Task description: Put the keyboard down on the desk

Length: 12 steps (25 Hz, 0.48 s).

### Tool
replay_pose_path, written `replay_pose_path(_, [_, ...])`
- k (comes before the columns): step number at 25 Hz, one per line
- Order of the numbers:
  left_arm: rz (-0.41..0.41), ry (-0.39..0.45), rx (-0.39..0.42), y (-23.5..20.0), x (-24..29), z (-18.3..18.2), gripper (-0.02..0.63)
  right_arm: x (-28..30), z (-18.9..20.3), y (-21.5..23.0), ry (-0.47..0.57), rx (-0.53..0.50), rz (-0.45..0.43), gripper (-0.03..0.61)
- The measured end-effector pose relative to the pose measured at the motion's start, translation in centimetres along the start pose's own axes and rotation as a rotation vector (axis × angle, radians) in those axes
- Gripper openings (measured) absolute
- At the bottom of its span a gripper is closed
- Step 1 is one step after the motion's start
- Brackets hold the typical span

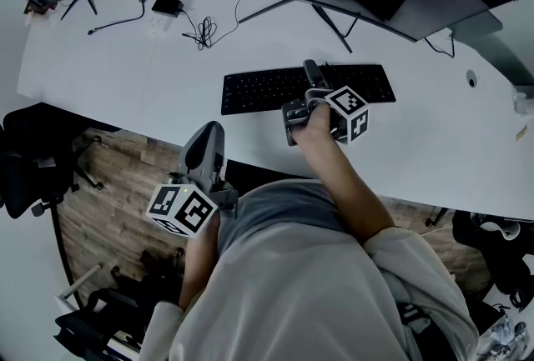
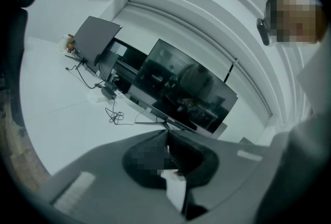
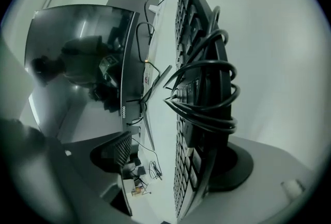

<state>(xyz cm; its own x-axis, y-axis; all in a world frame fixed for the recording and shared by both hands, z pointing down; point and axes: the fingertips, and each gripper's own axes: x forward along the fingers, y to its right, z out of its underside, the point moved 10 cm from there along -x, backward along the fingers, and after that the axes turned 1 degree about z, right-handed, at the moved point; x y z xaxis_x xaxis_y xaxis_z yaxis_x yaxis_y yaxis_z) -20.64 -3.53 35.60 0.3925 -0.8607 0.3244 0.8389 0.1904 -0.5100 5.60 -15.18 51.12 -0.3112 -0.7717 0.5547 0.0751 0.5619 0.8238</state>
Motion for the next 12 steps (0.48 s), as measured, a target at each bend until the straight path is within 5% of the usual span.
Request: replay_pose_path(12, [0.004, 0.005, -0.019, 0.0, -0.2, 0.2, 0.000, -1.2, 0.2, 0.8, -0.029, -0.003, 0.015, 0.434])
